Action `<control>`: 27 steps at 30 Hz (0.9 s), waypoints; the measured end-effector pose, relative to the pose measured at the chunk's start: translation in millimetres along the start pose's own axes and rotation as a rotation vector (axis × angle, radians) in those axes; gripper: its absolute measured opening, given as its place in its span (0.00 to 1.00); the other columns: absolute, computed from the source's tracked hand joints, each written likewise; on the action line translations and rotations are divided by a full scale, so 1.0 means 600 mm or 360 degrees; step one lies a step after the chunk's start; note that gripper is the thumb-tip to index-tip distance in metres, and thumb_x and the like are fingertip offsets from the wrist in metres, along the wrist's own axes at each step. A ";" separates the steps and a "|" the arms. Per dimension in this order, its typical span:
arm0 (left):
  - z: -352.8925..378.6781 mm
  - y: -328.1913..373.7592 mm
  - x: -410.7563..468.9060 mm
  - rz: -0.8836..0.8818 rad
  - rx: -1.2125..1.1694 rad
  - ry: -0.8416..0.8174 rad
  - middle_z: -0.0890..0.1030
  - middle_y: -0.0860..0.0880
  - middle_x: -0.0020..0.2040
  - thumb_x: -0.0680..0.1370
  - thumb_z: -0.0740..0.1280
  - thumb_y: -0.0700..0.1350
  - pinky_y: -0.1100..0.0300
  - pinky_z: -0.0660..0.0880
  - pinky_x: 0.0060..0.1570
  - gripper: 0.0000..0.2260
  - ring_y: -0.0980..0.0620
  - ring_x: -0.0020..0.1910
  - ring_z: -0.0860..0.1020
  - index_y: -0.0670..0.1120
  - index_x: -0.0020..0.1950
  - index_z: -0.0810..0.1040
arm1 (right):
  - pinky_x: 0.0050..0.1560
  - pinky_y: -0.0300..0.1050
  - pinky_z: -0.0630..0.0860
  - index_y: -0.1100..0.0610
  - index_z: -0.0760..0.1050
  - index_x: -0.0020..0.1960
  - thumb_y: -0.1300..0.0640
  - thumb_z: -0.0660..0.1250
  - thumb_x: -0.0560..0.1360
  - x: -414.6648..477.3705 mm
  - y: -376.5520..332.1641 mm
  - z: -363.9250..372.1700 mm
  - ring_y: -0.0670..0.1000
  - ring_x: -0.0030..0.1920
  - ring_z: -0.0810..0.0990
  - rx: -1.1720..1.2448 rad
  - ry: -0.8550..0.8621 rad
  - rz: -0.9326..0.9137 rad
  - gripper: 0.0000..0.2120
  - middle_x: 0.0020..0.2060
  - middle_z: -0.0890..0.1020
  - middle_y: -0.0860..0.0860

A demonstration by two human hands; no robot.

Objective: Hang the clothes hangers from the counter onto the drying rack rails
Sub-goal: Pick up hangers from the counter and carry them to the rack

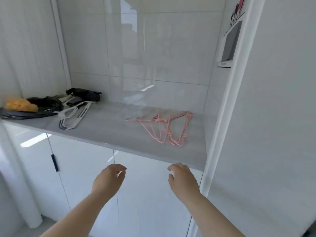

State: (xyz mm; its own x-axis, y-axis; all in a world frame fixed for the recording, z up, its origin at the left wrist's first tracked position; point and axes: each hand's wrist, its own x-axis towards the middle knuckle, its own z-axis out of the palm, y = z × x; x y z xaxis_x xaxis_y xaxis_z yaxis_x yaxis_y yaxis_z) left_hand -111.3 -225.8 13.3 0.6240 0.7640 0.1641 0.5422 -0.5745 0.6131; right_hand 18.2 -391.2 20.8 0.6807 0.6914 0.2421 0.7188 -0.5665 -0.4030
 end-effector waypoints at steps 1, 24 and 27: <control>0.011 0.003 0.021 -0.0008 0.0021 0.0006 0.77 0.54 0.54 0.78 0.59 0.45 0.65 0.65 0.46 0.10 0.55 0.53 0.75 0.52 0.56 0.77 | 0.58 0.37 0.64 0.56 0.67 0.66 0.60 0.53 0.79 0.028 0.011 0.007 0.48 0.66 0.65 -0.0039 0.0038 -0.0002 0.16 0.64 0.70 0.47; 0.142 0.105 0.360 -0.0290 -0.0005 -0.0295 0.78 0.46 0.58 0.78 0.57 0.58 0.57 0.69 0.55 0.18 0.45 0.60 0.74 0.46 0.54 0.76 | 0.38 0.50 0.80 0.58 0.84 0.45 0.47 0.58 0.62 0.293 0.093 0.130 0.56 0.40 0.85 -0.0433 0.0351 0.0013 0.23 0.42 0.85 0.53; 0.154 0.119 0.386 -0.0271 0.0185 -0.0377 0.79 0.48 0.43 0.75 0.60 0.61 0.60 0.68 0.43 0.19 0.46 0.51 0.78 0.46 0.39 0.75 | 0.39 0.51 0.80 0.57 0.83 0.45 0.46 0.52 0.64 0.295 0.094 0.136 0.56 0.41 0.85 -0.0448 0.0381 0.0049 0.25 0.43 0.85 0.52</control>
State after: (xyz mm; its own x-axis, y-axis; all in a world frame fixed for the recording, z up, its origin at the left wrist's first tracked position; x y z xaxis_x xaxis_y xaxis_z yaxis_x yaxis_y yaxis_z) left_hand 124.0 -117.1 23.7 0.6249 0.7704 -0.1263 0.7025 -0.4843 0.5215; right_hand 167.7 -264.4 -30.9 0.6924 0.5668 0.4465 0.6858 -0.7093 -0.1630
